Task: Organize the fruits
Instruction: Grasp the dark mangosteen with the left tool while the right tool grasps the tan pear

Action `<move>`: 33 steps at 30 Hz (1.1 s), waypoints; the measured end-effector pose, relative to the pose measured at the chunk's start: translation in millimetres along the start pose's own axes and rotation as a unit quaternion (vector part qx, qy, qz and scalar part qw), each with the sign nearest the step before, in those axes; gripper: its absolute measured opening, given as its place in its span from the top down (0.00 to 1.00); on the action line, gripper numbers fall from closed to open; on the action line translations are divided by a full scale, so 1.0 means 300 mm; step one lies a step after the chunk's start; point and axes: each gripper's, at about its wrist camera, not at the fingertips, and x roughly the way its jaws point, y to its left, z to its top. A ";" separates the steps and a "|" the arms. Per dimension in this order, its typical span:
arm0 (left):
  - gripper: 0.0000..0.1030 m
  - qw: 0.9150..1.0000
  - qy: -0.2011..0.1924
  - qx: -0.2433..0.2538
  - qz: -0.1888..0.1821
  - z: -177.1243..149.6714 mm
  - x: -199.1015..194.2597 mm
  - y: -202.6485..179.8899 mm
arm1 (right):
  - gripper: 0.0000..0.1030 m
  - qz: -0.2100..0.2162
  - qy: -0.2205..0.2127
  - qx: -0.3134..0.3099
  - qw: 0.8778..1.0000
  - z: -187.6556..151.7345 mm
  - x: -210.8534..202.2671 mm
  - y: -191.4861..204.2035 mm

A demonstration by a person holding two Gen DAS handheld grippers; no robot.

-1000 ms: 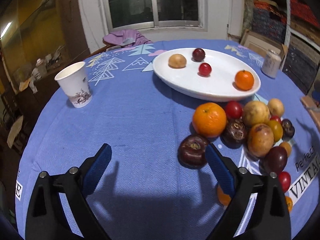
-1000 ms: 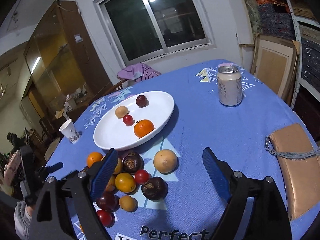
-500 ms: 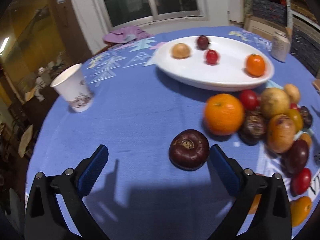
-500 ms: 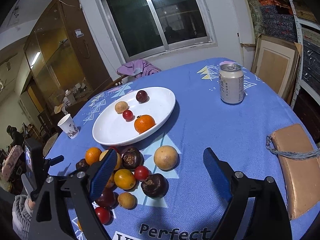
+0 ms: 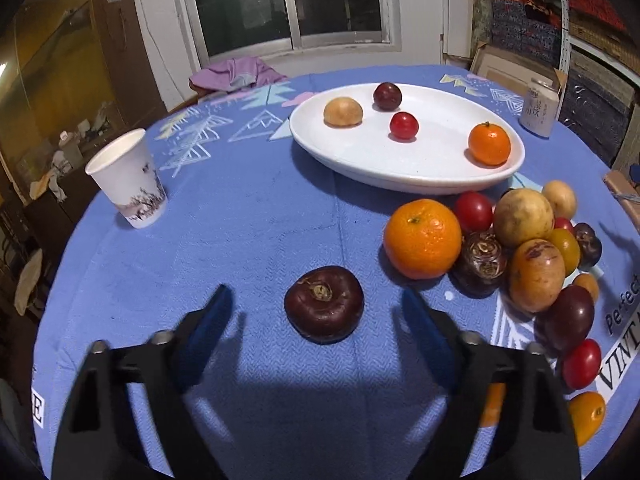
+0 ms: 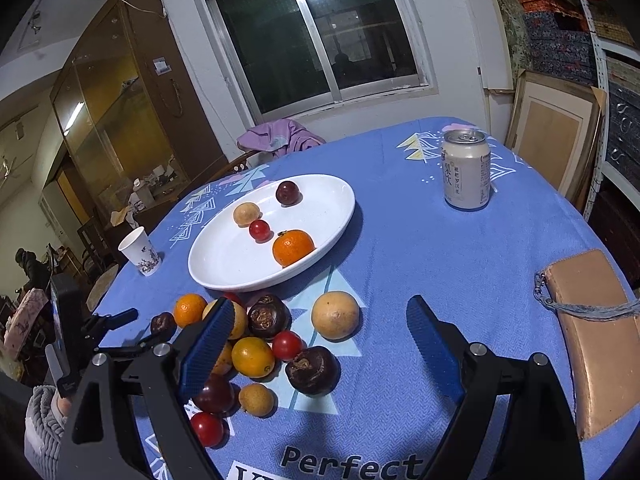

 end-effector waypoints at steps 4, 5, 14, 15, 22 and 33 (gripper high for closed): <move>0.50 0.999 0.031 -0.015 -0.027 -0.001 0.047 0.014 | 0.14 -0.001 0.004 -0.002 1.000 -0.003 0.005 0.003; 0.50 0.999 0.031 -0.017 -0.029 -0.001 0.048 0.017 | 0.14 -0.001 0.004 -0.003 1.000 -0.004 0.006 0.005; 0.58 0.999 0.030 -0.017 -0.035 -0.001 0.049 0.013 | 0.14 -0.009 0.012 -0.008 1.000 -0.012 0.024 0.005; 0.58 0.999 0.029 -0.018 -0.029 -0.001 0.048 0.014 | 0.14 -0.011 0.014 -0.008 1.000 -0.012 0.029 0.003; 0.58 0.999 0.032 -0.027 -0.022 -0.004 0.045 0.026 | 0.23 -0.037 0.056 0.000 0.998 -0.018 0.111 -0.038; 0.58 0.999 0.032 -0.024 -0.018 -0.006 0.047 0.019 | 0.47 -0.016 0.112 0.030 0.993 -0.009 0.268 -0.038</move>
